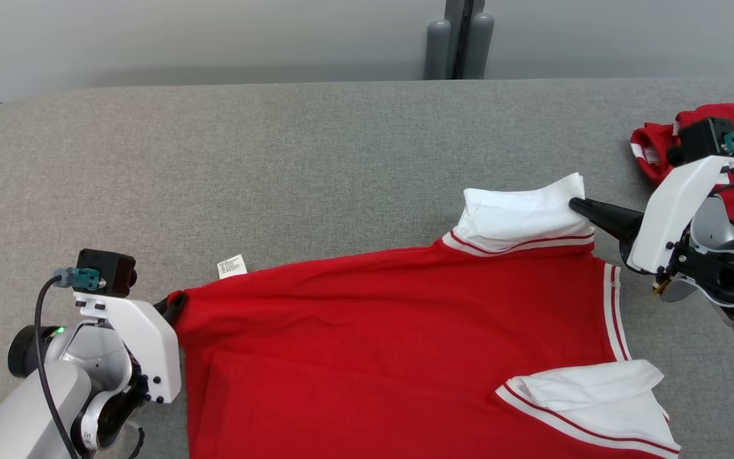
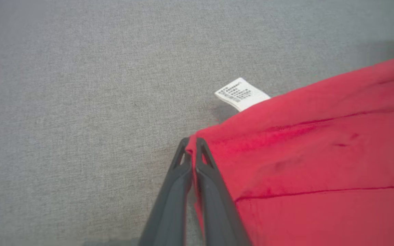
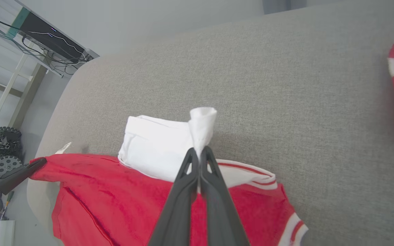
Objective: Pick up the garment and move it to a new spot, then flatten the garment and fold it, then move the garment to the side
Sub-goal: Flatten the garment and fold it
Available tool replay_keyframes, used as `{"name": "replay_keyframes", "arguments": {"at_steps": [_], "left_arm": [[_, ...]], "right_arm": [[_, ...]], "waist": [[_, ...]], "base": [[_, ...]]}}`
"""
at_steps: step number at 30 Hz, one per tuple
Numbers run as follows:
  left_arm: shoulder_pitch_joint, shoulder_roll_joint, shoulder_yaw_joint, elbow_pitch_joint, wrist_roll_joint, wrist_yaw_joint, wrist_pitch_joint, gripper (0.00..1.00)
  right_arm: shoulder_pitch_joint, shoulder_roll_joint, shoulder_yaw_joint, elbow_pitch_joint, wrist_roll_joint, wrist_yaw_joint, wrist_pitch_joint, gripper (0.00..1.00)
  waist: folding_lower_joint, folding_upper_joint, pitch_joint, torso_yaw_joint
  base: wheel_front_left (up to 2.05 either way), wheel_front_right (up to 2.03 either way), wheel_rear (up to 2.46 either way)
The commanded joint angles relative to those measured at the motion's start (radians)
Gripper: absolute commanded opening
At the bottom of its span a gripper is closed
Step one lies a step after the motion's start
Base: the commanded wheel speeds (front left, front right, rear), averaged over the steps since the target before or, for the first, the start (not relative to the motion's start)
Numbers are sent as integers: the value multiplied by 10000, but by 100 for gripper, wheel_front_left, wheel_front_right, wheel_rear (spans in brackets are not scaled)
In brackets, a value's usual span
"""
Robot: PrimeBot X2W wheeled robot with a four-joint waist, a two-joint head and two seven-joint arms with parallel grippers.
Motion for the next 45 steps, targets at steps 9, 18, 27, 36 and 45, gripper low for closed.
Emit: {"name": "replay_keyframes", "arguments": {"at_steps": [9,18,27,36,45], "left_arm": [[510,437,6,-565,-73,301,224,0],[929,782,-143,-1026,-91,563,590,0],[1295,1033,-302,-1524,-196,734,1032,0],[1648,1176,-496,-1792,-357,816,1442,0],[1854,1281,-610,-1943,-442,886,1657,0]], "right_arm": [[498,-443,329,-488,327,8,162,0],[1123,-829,513,-1131,723,8,289,0],[1888,-1332,529,-1944,889,8,381,0],[2682,-1624,424,-2353,1227,8,661,0],[3227,-1863,293,-2756,1451,8,912,0]], "waist": [[0,0,-83,-199],[0,0,-302,-240],[0,0,-538,-191],[0,0,-837,-200],[0,0,-960,-218]], "base": [[0,0,0],[0,0,0],[0,0,0],[0,0,0],[0,0,0]]}}
